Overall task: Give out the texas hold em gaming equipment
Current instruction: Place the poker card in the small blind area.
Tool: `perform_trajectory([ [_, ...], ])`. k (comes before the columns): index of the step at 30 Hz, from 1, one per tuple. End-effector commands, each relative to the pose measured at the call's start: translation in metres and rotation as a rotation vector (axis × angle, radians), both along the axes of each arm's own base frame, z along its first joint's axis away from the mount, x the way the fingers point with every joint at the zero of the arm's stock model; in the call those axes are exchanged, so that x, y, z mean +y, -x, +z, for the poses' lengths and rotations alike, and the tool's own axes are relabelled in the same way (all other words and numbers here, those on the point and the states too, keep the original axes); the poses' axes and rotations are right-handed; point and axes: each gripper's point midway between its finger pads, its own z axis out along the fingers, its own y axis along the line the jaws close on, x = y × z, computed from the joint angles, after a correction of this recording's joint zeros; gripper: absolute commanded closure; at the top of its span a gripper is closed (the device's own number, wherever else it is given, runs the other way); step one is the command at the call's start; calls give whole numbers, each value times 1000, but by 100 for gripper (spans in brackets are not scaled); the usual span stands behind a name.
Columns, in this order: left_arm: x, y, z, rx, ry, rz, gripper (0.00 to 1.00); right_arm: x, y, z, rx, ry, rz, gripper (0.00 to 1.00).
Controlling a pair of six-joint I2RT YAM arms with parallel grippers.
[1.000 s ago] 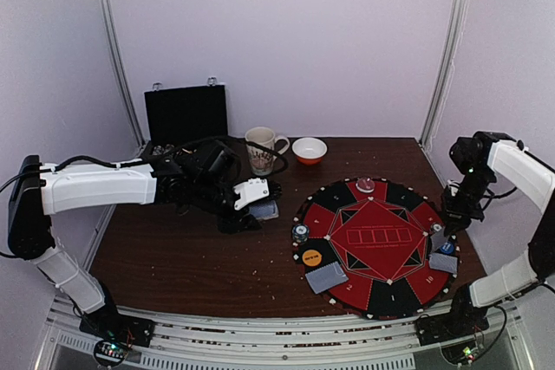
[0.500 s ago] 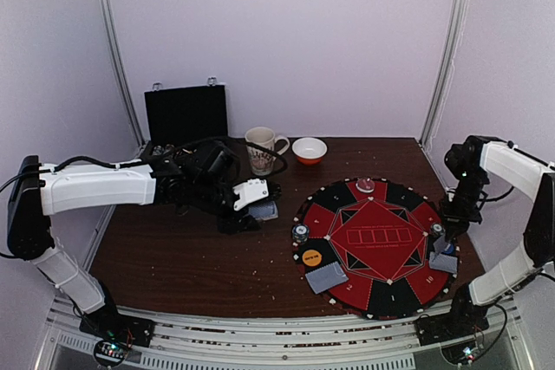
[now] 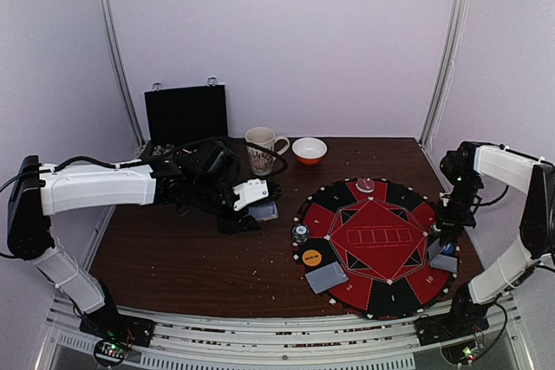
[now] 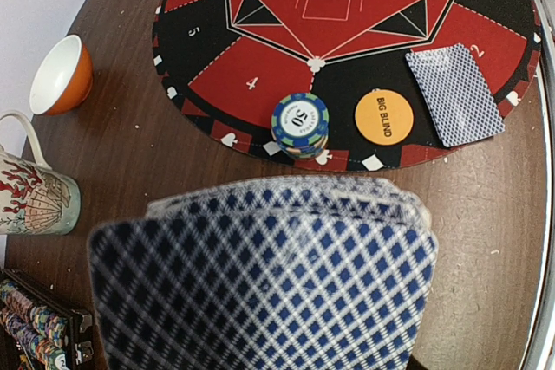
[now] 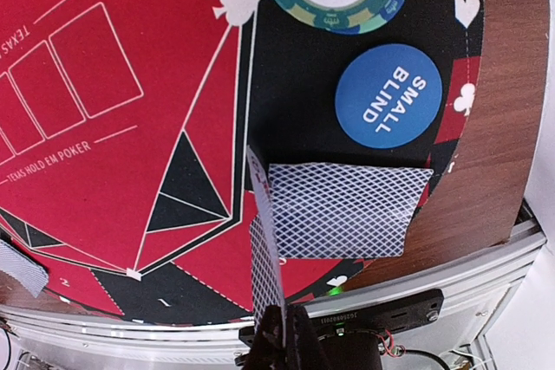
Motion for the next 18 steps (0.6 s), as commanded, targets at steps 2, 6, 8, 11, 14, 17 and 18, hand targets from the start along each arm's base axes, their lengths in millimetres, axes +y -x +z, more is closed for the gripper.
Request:
perform_trajectory([
  [2,-4,-3,12,-29,44,-4,51,-2,4,-6,22,3,2,100],
  [6,-4,-3,11,-28,43,-4,51,-4,5,-7,31,16,2,100],
  [8,-4,-3,12,-30,43,-4,51,-7,4,-7,35,32,1,93],
  [11,-4,-3,11,-31,41,-3,51,-9,4,-6,33,46,-1,83],
  [14,-4,-3,12,-32,43,-3,51,-13,4,-4,28,67,-5,74],
  [17,-4,-3,12,-31,43,-3,51,-18,3,0,23,97,-8,72],
  [18,-4,-3,12,-31,43,-3,51,-20,3,1,23,111,-9,73],
])
